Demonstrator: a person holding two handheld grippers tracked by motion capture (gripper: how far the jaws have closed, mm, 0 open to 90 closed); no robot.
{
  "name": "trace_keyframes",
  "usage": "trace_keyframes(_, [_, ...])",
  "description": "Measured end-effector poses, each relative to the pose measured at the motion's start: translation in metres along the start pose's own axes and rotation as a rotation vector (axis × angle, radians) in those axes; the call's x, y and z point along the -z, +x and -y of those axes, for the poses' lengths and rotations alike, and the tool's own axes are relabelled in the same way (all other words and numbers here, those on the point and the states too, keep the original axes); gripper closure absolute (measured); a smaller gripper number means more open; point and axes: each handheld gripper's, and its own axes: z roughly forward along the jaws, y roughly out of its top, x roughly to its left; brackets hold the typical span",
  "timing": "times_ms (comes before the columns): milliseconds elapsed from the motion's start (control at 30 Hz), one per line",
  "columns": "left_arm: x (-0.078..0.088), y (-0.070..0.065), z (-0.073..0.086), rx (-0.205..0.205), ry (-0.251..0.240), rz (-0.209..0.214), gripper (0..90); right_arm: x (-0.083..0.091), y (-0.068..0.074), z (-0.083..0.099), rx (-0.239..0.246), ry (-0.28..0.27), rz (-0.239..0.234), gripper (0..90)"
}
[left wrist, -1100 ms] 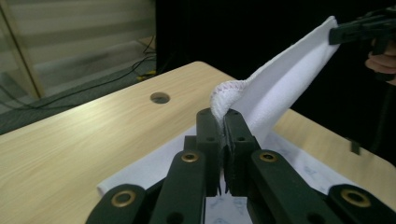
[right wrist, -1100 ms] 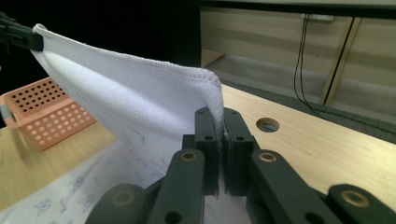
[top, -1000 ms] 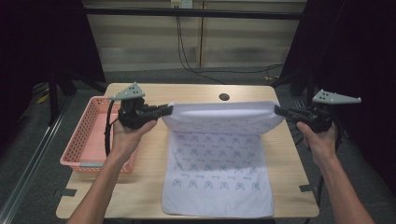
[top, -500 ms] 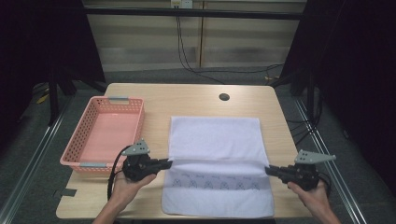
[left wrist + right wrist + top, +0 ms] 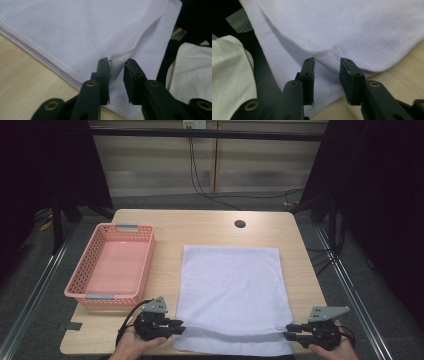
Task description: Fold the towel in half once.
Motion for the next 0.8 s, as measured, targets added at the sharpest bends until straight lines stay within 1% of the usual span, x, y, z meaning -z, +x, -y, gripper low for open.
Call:
trace_keyframes(33, [0.003, 0.000, 0.000, -0.005, -0.020, 0.025, 69.8, 0.004, 0.002, -0.001, 0.002, -0.004, -0.012, 61.1])
trace_keyframes(67, [0.006, -0.001, 0.000, -0.005, -0.031, 0.024, 69.3, 0.008, 0.003, -0.001, -0.010, -0.021, -0.026, 58.6])
trace_keyframes(100, [0.010, 0.000, 0.001, -0.004, -0.051, 0.031, 68.7, 0.010, 0.003, -0.001, -0.017, -0.045, -0.026, 57.4])
trace_keyframes(133, [0.015, 0.002, 0.001, 0.000, -0.075, 0.040, 67.4, 0.014, 0.004, -0.001, -0.028, -0.062, -0.042, 57.3])
trace_keyframes(200, [0.021, 0.004, -0.001, 0.001, -0.123, 0.002, 64.7, 0.020, 0.005, -0.003, -0.023, -0.099, 0.000, 55.2])
trace_keyframes(233, [0.021, 0.007, -0.004, 0.011, -0.123, -0.007, 64.0, 0.020, 0.003, -0.005, -0.028, -0.114, 0.009, 54.7])
trace_keyframes(267, [0.020, 0.009, -0.007, 0.015, -0.110, -0.022, 63.0, 0.019, 0.000, -0.007, -0.035, -0.125, 0.031, 53.8])
trace_keyframes(300, [0.014, 0.015, -0.011, 0.010, -0.093, -0.055, 62.8, 0.016, -0.004, -0.009, -0.044, -0.130, 0.046, 52.4])
trace_keyframes(333, [0.008, 0.021, -0.014, 0.024, -0.088, -0.072, 62.9, 0.009, -0.012, -0.012, -0.052, -0.120, 0.056, 52.0])
trace_keyframes(400, [-0.003, 0.036, -0.023, 0.042, -0.059, -0.083, 62.5, -0.004, -0.023, -0.020, -0.054, -0.100, 0.092, 50.2])
trace_keyframes(467, [-0.010, 0.049, -0.030, 0.060, -0.072, -0.124, 62.2, -0.015, -0.031, -0.030, -0.033, -0.087, 0.108, 50.1])
trace_keyframes(500, [-0.013, 0.057, -0.034, 0.077, -0.081, -0.124, 62.2, -0.020, -0.035, -0.035, -0.028, -0.082, 0.120, 50.0])
trace_keyframes(533, [-0.015, 0.061, -0.037, 0.087, -0.083, -0.128, 62.3, -0.024, -0.039, -0.040, -0.036, -0.081, 0.125, 50.0])
trace_keyframes(567, [-0.020, 0.069, -0.040, 0.094, -0.088, -0.142, 62.4, -0.027, -0.043, -0.043, -0.033, -0.080, 0.129, 50.0])
trace_keyframes(600, [-0.025, 0.074, -0.043, 0.103, -0.073, -0.138, 63.1, -0.033, -0.049, -0.047, -0.038, -0.087, 0.143, 50.0])
trace_keyframes(633, [-0.028, 0.078, -0.044, 0.121, -0.068, -0.133, 63.7, -0.037, -0.054, -0.050, -0.044, -0.082, 0.157, 49.5])
trace_keyframes(667, [-0.034, 0.080, -0.045, 0.142, -0.070, -0.134, 65.0, -0.041, -0.058, -0.052, -0.044, -0.074, 0.162, 49.5])
trace_keyframes(700, [-0.040, 0.080, -0.047, 0.117, -0.050, -0.164, 65.4, -0.046, -0.063, -0.055, -0.044, -0.061, 0.180, 48.0])
trace_keyframes(733, [-0.042, 0.079, -0.048, 0.112, -0.035, -0.182, 65.2, -0.052, -0.067, -0.058, -0.053, -0.038, 0.188, 46.3])
trace_keyframes(767, [-0.045, 0.081, -0.048, 0.116, -0.015, -0.186, 64.2, -0.055, -0.070, -0.059, -0.052, -0.037, 0.205, 45.7])
trace_keyframes(800, [-0.047, 0.082, -0.047, 0.109, -0.009, -0.186, 62.7, -0.058, -0.072, -0.060, -0.048, -0.040, 0.238, 44.7])
